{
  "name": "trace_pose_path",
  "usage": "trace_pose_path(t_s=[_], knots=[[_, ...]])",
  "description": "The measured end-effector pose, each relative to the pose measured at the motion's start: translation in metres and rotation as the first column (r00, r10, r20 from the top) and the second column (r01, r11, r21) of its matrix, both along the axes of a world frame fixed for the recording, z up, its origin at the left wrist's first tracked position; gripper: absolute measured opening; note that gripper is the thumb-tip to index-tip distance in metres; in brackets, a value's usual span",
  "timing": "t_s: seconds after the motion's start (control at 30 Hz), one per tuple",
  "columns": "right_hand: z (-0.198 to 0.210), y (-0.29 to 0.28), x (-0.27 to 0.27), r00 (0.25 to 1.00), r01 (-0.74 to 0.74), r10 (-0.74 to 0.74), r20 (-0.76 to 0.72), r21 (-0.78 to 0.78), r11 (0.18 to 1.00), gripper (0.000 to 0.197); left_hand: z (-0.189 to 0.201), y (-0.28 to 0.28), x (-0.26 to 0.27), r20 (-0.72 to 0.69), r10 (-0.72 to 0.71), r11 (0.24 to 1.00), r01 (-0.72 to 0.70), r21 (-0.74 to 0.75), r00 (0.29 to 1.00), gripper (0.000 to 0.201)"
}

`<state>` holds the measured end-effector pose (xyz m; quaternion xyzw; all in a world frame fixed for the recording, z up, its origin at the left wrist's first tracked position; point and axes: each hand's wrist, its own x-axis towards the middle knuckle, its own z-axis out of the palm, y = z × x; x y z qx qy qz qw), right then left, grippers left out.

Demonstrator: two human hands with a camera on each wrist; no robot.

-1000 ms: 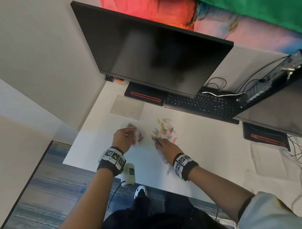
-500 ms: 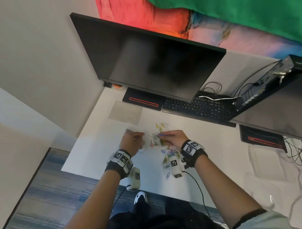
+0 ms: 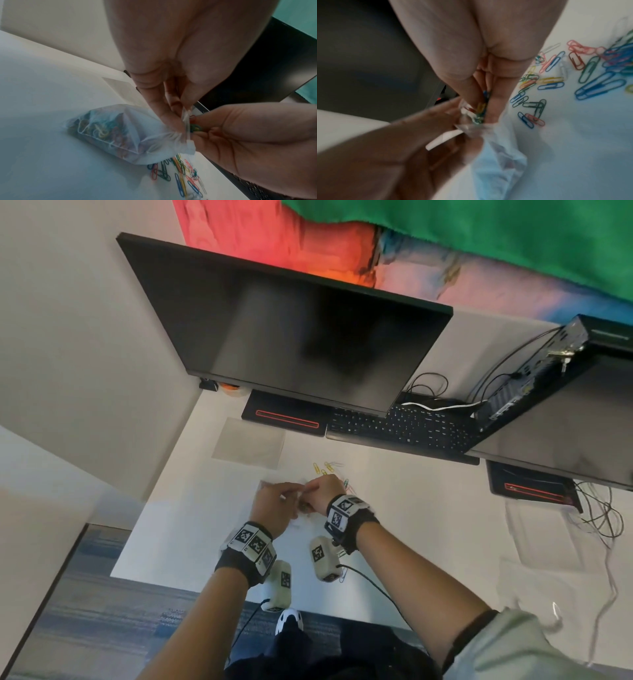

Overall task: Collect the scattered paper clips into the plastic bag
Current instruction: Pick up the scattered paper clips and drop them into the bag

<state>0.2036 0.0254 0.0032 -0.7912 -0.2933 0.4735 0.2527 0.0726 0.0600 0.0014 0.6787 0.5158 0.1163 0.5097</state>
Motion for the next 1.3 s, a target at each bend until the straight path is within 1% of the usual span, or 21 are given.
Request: trace_pose_path(t_s=[0.1, 0.17, 0.23, 0.3, 0.37, 0.43, 0.5, 0.57, 0.63, 0.7, 0.77, 0.8, 0.87, 0.93, 0.97, 1.0, 1.07, 1.1, 1.17, 1.23, 1.3], knots=[[0.001, 0.001, -0.003, 0.993, -0.057, 0.058, 0.106, -0.005, 0.998, 0.025, 0.000, 0.001, -0.002, 0.012, -0.011, 1.000, 0.011, -0.002, 1.000, 0.028], [0.002, 0.002, -0.004, 0.991, -0.094, 0.093, 0.092, 0.001, 0.996, 0.024, 0.002, 0.001, -0.003, 0.016, -0.008, 1.000, 0.008, -0.001, 1.000, 0.028], [0.005, 0.001, -0.002, 0.990, -0.114, 0.111, 0.087, 0.022, 0.993, 0.015, 0.002, 0.003, -0.003, 0.022, 0.005, 1.000, -0.005, 0.002, 1.000, 0.028], [0.006, 0.000, 0.000, 0.994, -0.082, 0.077, 0.084, 0.059, 0.995, 0.010, 0.003, 0.005, -0.003, 0.021, 0.016, 1.000, -0.016, 0.001, 1.000, 0.028], [0.006, 0.000, 0.000, 0.991, -0.065, 0.054, 0.125, 0.088, 0.994, 0.015, 0.003, 0.006, -0.002, 0.029, 0.028, 0.999, -0.027, -0.018, 0.999, 0.027], [0.007, 0.002, -0.001, 0.982, -0.100, 0.084, 0.168, 0.086, 0.991, 0.023, 0.004, 0.007, -0.002, 0.046, 0.038, 0.999, -0.036, -0.030, 0.998, 0.027], [0.010, 0.004, -0.001, 0.984, -0.124, 0.109, 0.142, 0.096, 0.988, 0.021, 0.003, 0.008, -0.001, 0.052, 0.044, 0.999, -0.043, -0.021, 0.998, 0.027], [0.011, 0.005, 0.001, 0.975, -0.157, 0.134, 0.176, 0.122, 0.980, 0.017, 0.003, 0.010, -0.002, 0.045, 0.048, 0.999, -0.047, -0.009, 0.998, 0.026], [0.012, 0.005, 0.002, 0.934, -0.283, 0.251, 0.256, 0.098, 0.954, 0.020, 0.004, 0.012, -0.004, 0.045, 0.053, 0.999, -0.052, -0.014, 0.998, 0.026], [0.015, 0.007, 0.000, 0.852, -0.460, 0.437, 0.288, 0.015, 0.888, 0.026, 0.004, 0.015, -0.007, 0.047, 0.071, 0.997, -0.070, -0.018, 0.996, 0.025], [0.018, 0.008, 0.002, 0.822, -0.524, 0.497, 0.278, 0.028, 0.851, 0.029, 0.005, 0.016, -0.011, 0.061, 0.093, 0.996, -0.092, -0.019, 0.994, 0.024], [0.020, 0.008, 0.007, 0.853, -0.490, 0.458, 0.249, 0.082, 0.868, 0.031, 0.005, 0.018, -0.012, 0.069, 0.099, 0.995, -0.099, -0.013, 0.993, 0.024], [0.023, 0.010, 0.024, 0.944, -0.310, 0.280, 0.177, 0.180, 0.933, 0.031, 0.006, 0.021, -0.018, 0.075, 0.110, 0.994, -0.111, 0.016, 0.991, 0.026], [0.013, 0.015, 0.052, 0.970, -0.128, 0.081, 0.230, 0.197, 0.972, 0.030, 0.007, 0.026, -0.026, 0.087, 0.141, 0.989, -0.145, 0.033, 0.986, 0.027], [0.003, 0.018, 0.069, 0.950, -0.085, 0.033, 0.310, 0.155, 0.984, 0.030, 0.008, 0.029, -0.029, 0.097, 0.163, 0.985, -0.168, 0.040, 0.982, 0.027], [-0.010, 0.021, 0.082, 0.924, -0.076, 0.042, 0.381, 0.074, 0.994, 0.031, 0.008, 0.031, -0.033, 0.104, 0.190, 0.980, -0.195, 0.042, 0.976, 0.028], [-0.035, 0.026, 0.092, 0.878, -0.154, 0.176, 0.445, -0.084, 0.984, 0.037, 0.011, 0.035, -0.039, 0.121, 0.236, 0.969, -0.243, 0.038, 0.964, 0.029], [-0.046, 0.028, 0.089, 0.851, -0.227, 0.254, 0.459, -0.114, 0.967, 0.037, 0.013, 0.036, -0.042, 0.134, 0.252, 0.965, -0.259, 0.034, 0.958, 0.030], [-0.061, 0.032, 0.069, 0.785, -0.393, 0.399, 0.473, -0.118, 0.912, 0.036, 0.015, 0.039, -0.049, 0.157, 0.276, 0.959, -0.282, 0.019, 0.948, 0.032], [-0.067, 0.031, 0.047, 0.715, -0.541, 0.531, 0.454, -0.122, 0.832, 0.044, 0.014, 0.041, -0.055, 0.172, 0.295, 0.954, -0.301, 0.006, 0.940, 0.033], [-0.069, 0.024, 0.031, 0.584, -0.658, 0.637, 0.504, -0.167, 0.735, 0.049, 0.014, 0.042, -0.060, 0.183, 0.311, 0.949, -0.315, -0.008, 0.933, 0.033]])
